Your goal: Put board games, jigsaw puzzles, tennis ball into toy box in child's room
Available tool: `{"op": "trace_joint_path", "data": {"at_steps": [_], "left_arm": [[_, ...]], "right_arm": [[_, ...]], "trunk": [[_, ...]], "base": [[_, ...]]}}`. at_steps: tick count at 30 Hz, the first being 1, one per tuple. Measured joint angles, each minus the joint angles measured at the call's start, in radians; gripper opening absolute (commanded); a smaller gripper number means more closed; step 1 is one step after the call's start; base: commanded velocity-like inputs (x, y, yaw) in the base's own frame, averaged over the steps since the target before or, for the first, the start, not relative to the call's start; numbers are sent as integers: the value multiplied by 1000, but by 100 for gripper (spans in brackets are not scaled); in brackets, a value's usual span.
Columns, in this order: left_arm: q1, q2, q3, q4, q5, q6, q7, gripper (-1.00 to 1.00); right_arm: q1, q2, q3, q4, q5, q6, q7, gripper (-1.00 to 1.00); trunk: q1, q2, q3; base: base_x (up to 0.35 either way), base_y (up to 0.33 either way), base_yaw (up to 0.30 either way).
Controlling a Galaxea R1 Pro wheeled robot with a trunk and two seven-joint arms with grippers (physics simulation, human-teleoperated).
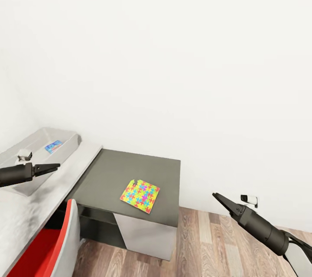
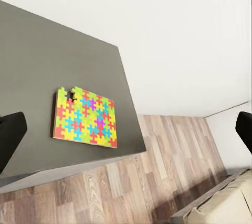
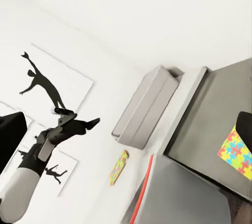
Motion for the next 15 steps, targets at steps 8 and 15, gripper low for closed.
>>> {"op": "trace_joint_path", "data": {"at_steps": [8,15], "left_arm": [[0,-6,-2,1,0,-34,0,100],[0,-10,-1,1,0,-48,0,100]], "right_arm": [[1,4,0,6,-2,-18,-10,100],[1,4,0,25,-7,-25,-8,100]], "trunk": [[0,0,3],[0,0,9]], "base": [[-4,-34,-83],[0,-225,-217]]}}
